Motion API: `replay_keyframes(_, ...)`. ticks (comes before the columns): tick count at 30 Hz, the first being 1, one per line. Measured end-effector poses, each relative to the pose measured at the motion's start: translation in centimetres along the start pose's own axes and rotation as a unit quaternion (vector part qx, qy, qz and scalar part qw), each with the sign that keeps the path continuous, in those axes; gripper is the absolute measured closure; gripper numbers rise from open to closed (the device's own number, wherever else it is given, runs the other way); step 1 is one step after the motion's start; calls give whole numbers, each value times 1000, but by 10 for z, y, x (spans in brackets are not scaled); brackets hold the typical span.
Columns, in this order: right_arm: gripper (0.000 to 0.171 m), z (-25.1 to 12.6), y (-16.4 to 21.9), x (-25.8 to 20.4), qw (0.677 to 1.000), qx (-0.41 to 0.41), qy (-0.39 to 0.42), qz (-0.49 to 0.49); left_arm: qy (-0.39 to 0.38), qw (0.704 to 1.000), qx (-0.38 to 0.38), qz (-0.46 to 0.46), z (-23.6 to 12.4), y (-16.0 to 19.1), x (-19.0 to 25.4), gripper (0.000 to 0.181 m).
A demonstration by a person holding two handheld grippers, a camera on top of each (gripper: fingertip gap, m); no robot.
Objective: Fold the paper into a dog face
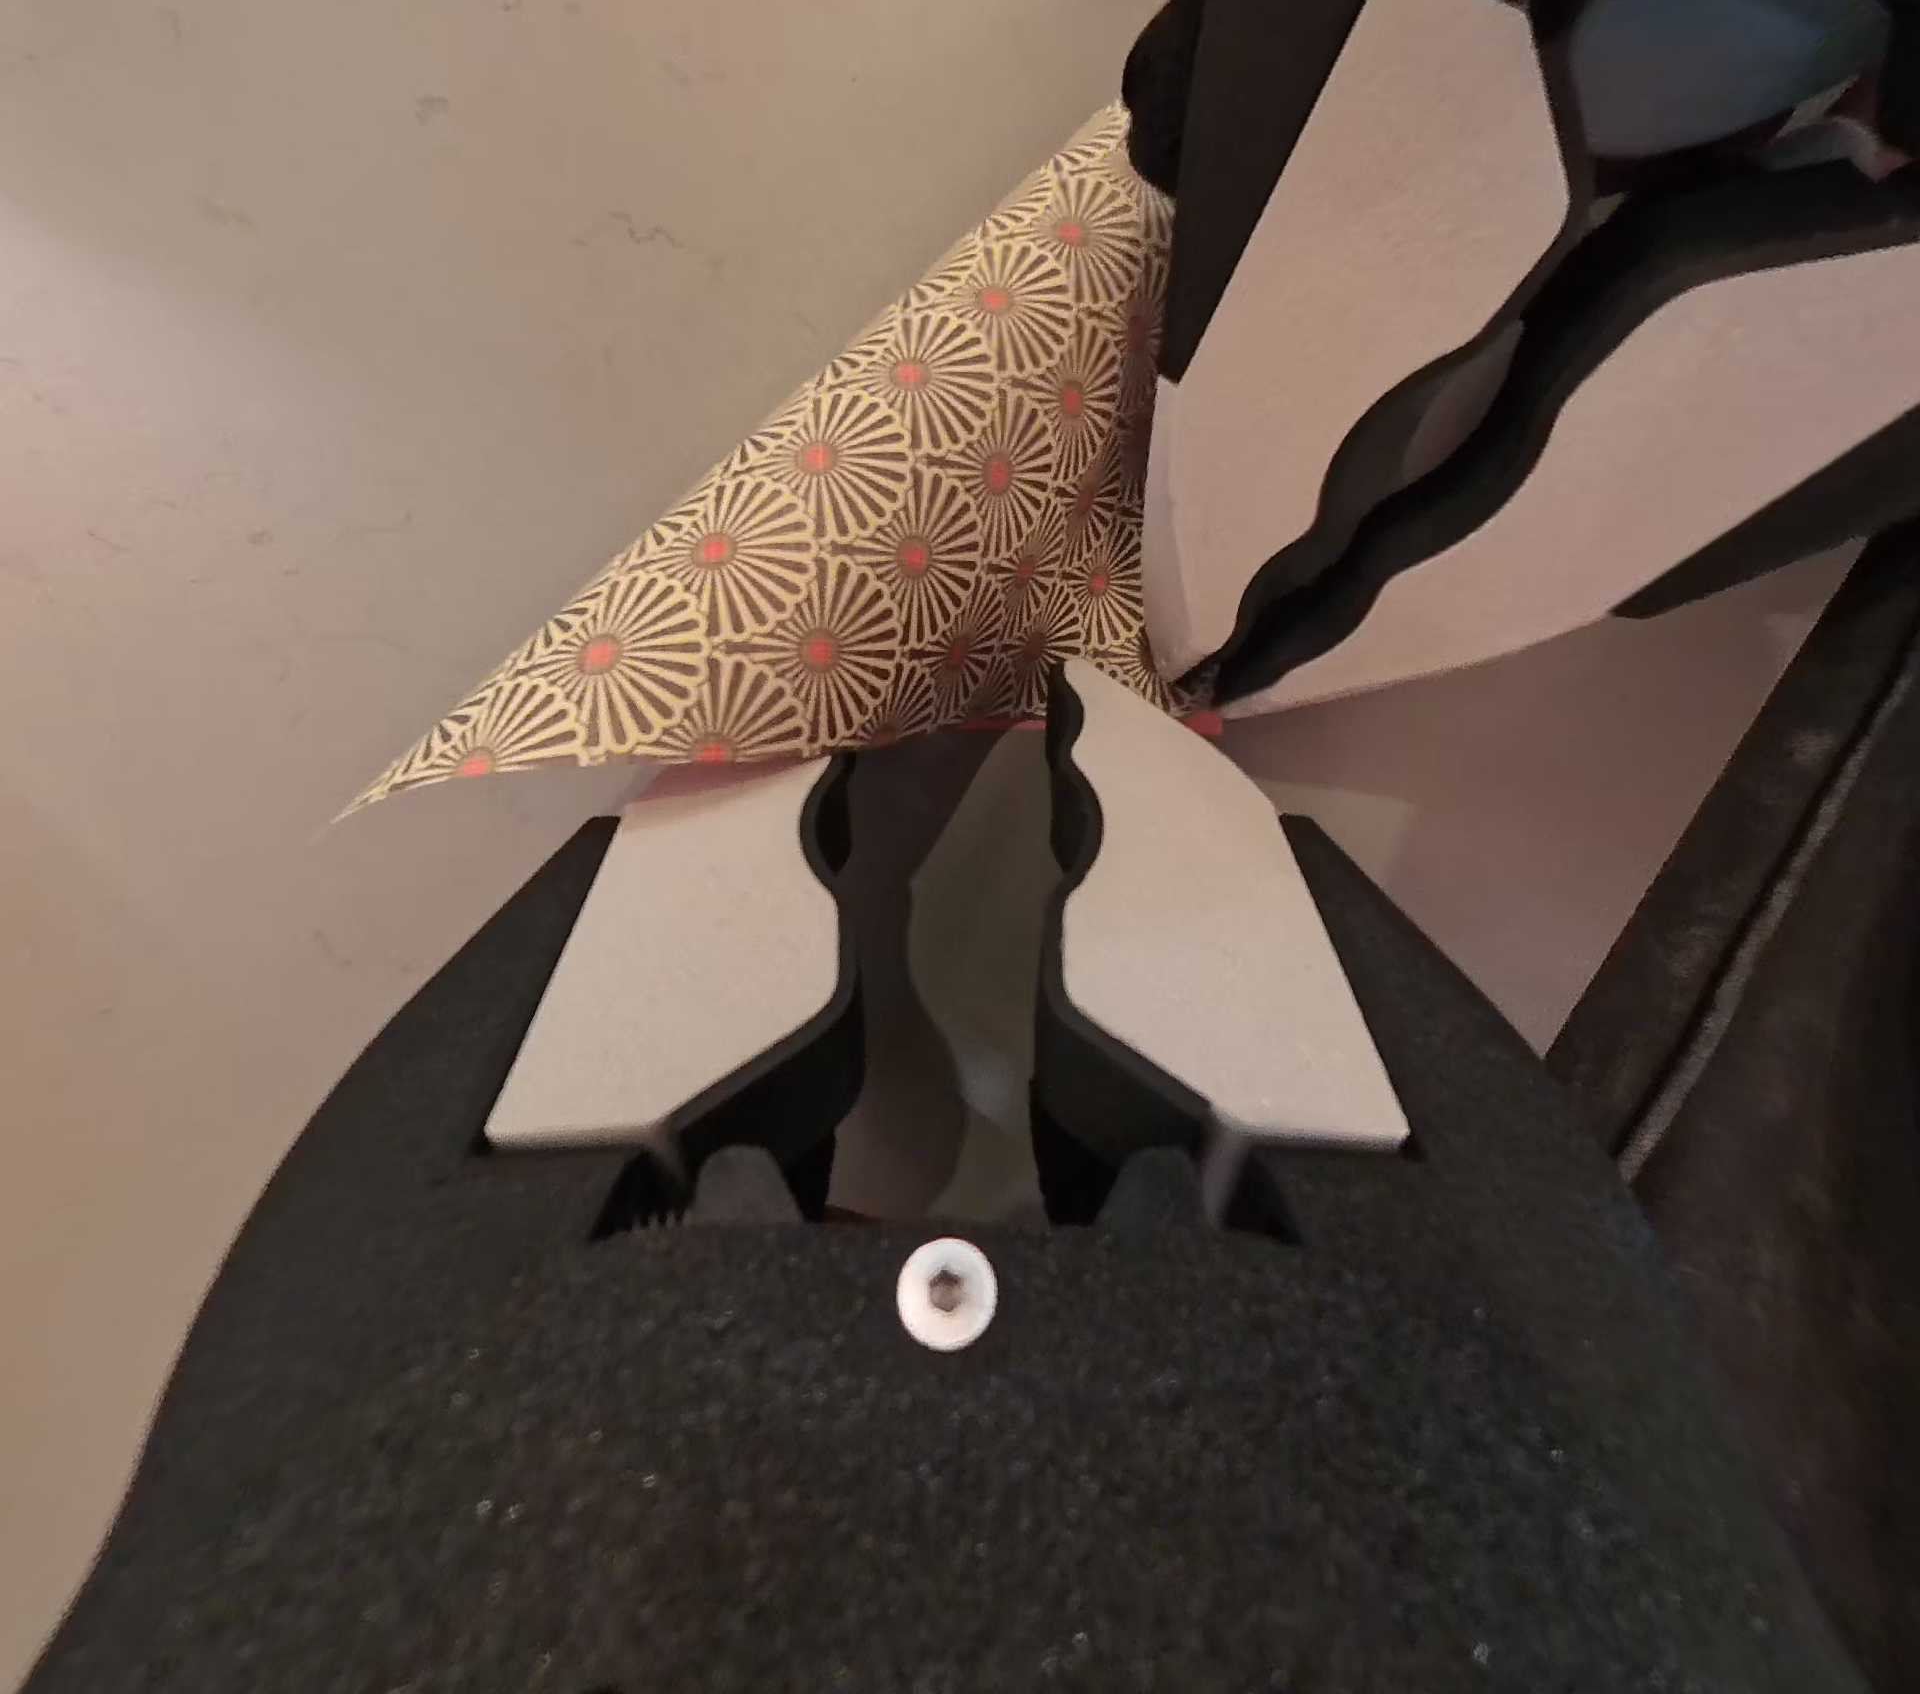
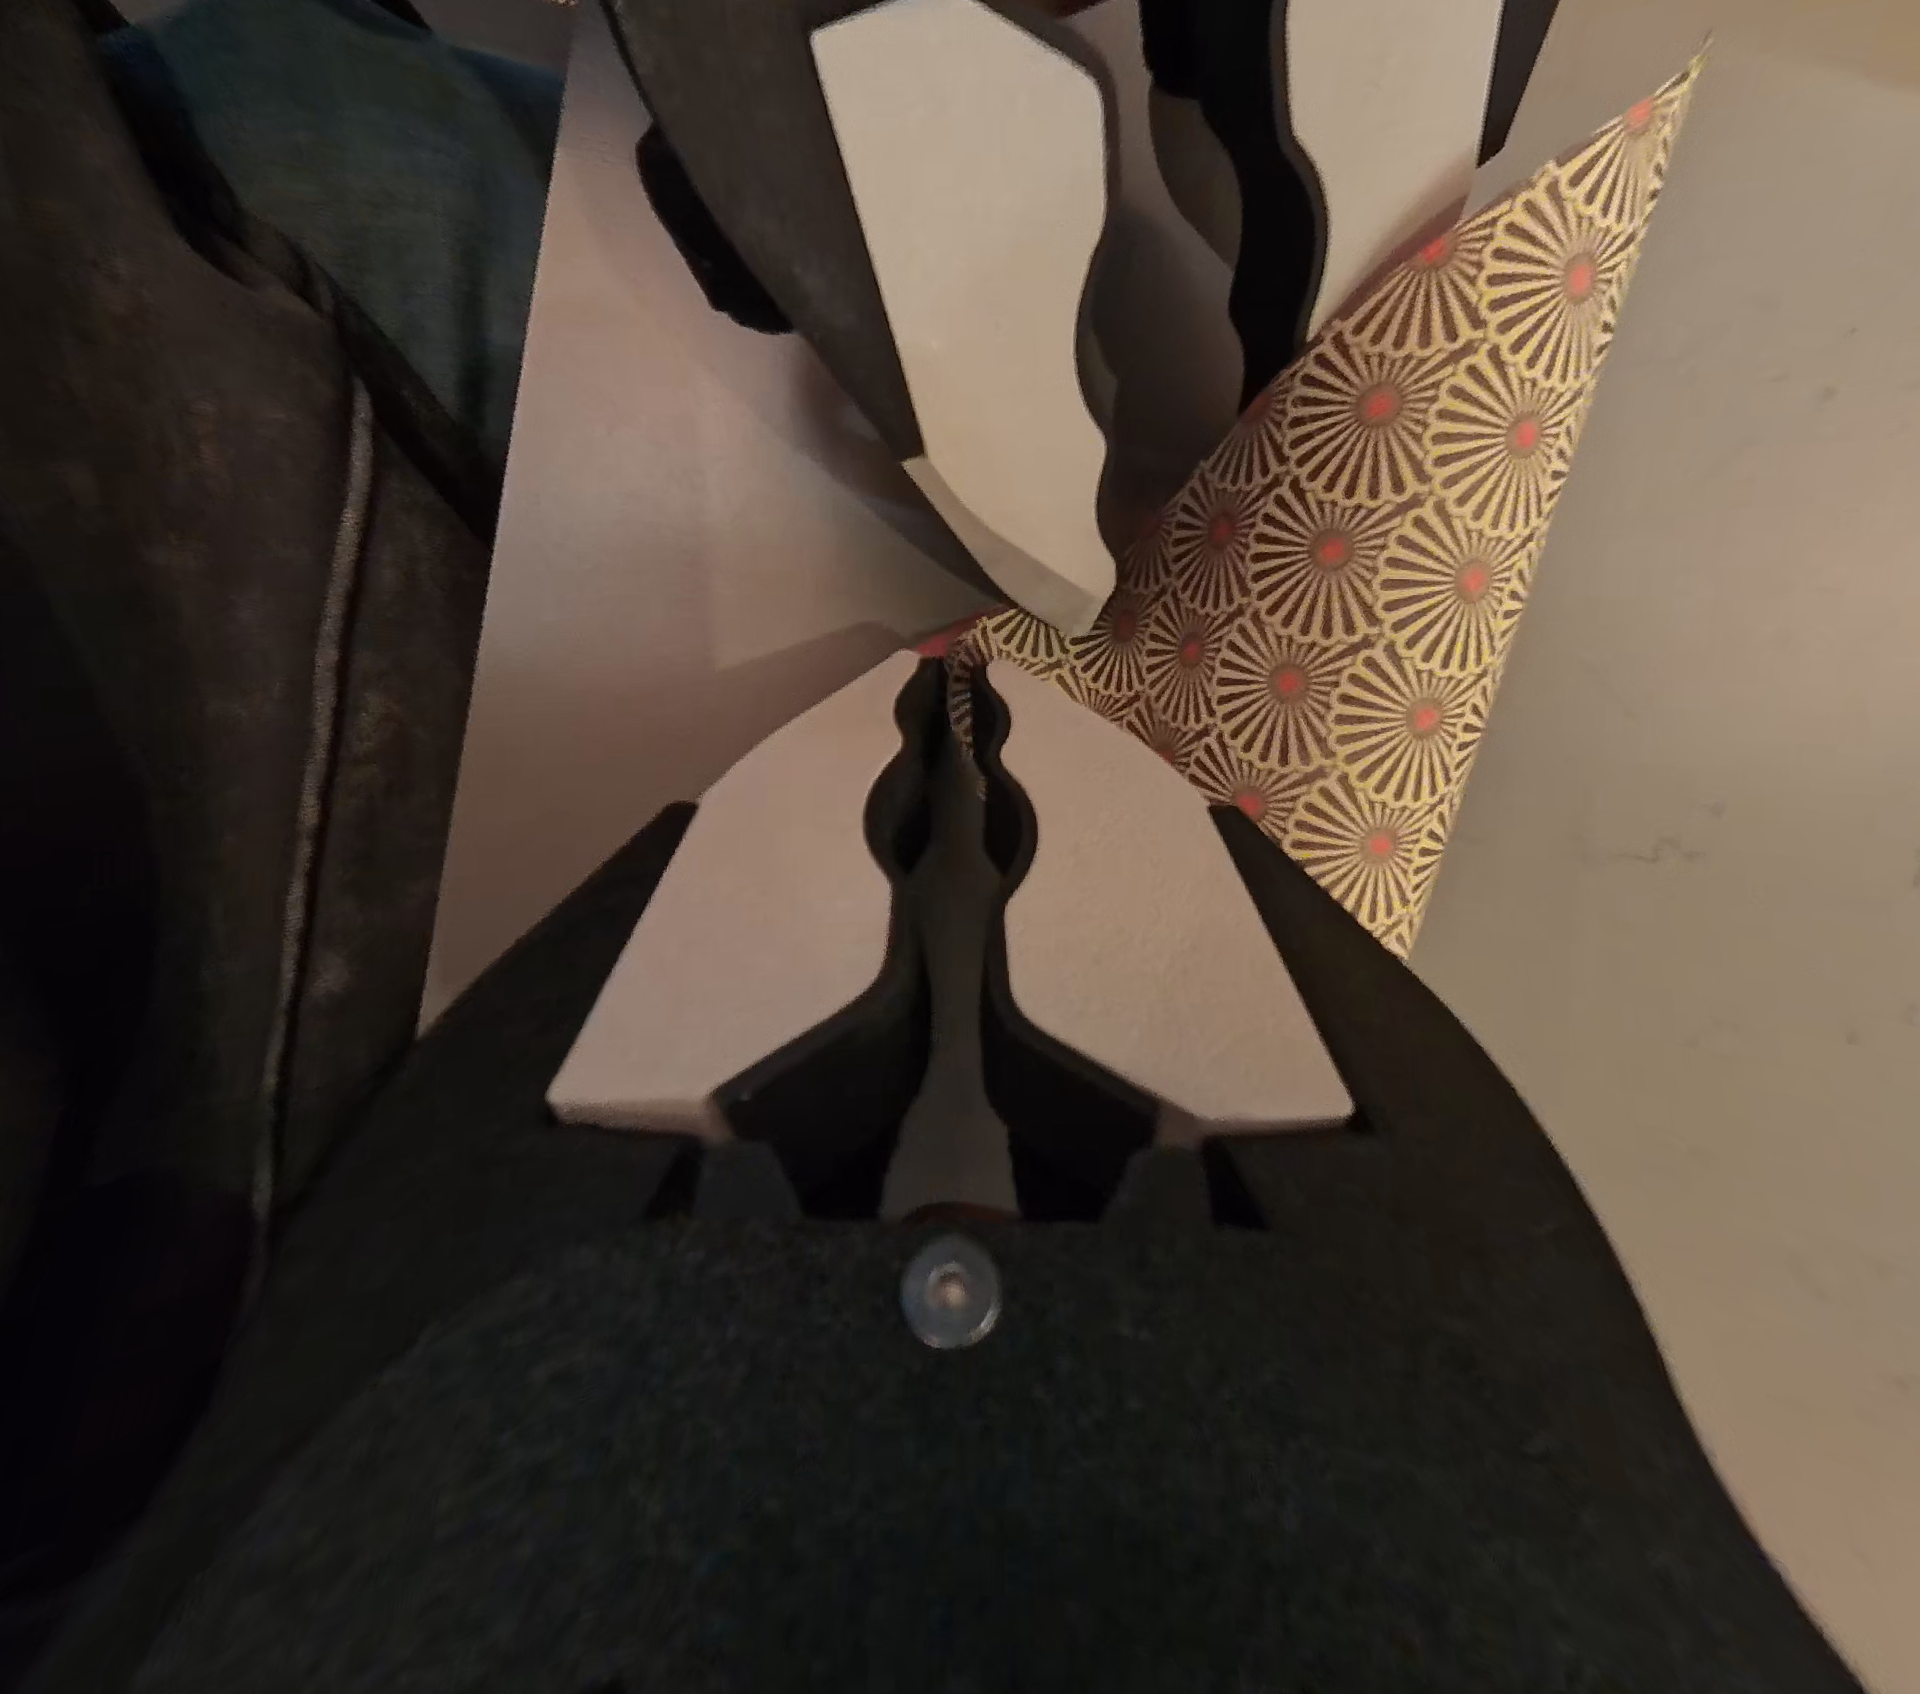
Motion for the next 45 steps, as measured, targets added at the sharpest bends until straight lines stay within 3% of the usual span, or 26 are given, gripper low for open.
replay_keyframes(45, 162, -2, -1, -4, 1000, 7, -18, 1, -4, 1000, -4, 5, 2, -1, -3, 147)
Point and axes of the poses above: each gripper's, where its closed fingertips meet, z out along the fingers, y out of its underside, x = y × z across the jaws, the point moved 9 cm from there along -z, back along the fingers
